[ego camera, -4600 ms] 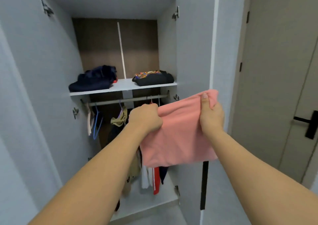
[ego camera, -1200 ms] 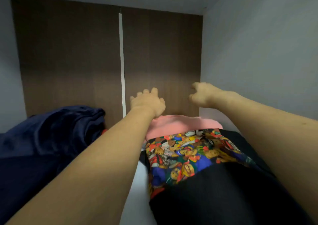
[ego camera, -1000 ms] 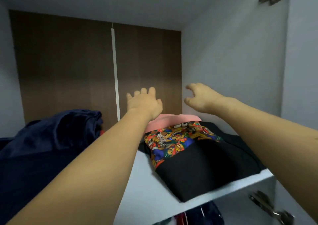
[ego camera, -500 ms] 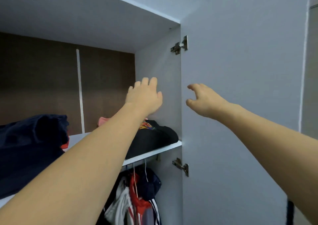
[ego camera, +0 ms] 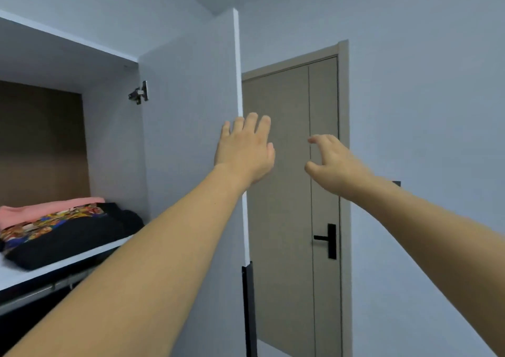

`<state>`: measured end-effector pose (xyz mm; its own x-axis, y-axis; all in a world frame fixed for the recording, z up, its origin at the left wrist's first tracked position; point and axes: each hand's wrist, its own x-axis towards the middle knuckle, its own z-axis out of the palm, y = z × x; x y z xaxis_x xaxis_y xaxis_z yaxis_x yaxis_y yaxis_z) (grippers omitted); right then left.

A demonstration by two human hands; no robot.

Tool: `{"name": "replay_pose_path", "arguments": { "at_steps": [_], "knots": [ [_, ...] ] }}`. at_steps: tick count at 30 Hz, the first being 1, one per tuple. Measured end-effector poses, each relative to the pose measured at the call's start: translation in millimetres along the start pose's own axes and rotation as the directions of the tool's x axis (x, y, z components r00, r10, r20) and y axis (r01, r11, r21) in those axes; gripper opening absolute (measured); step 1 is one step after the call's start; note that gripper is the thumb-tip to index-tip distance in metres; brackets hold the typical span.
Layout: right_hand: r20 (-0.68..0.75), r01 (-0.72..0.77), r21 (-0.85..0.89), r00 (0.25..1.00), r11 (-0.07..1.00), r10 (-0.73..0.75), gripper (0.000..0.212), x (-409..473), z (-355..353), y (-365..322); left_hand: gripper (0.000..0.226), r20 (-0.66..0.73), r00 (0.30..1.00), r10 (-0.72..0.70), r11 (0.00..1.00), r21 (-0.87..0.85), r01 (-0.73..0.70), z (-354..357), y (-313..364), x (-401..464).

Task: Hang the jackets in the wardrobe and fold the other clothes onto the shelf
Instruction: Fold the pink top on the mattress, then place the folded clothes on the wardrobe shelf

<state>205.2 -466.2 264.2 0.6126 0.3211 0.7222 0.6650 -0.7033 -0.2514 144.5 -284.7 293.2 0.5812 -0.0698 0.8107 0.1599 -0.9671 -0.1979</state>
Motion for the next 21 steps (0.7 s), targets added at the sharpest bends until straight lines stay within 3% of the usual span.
{"name": "replay_pose_path", "arguments": {
  "at_steps": [12,21],
  "knots": [
    [-0.038,-0.407,-0.256,0.911,0.877,0.411,0.057,-105.0,-88.8,258.3,0.053,0.066,0.961,0.267,0.925,-0.297,-0.237,89.6,280.4,43.2],
    [-0.006,-0.555,-0.311,0.813,0.772,0.582,0.057,-184.9,-115.8,429.0,0.053,0.19,0.905,0.381,0.871,-0.403,-0.282,180.7,460.3,51.7]
  ]
}}
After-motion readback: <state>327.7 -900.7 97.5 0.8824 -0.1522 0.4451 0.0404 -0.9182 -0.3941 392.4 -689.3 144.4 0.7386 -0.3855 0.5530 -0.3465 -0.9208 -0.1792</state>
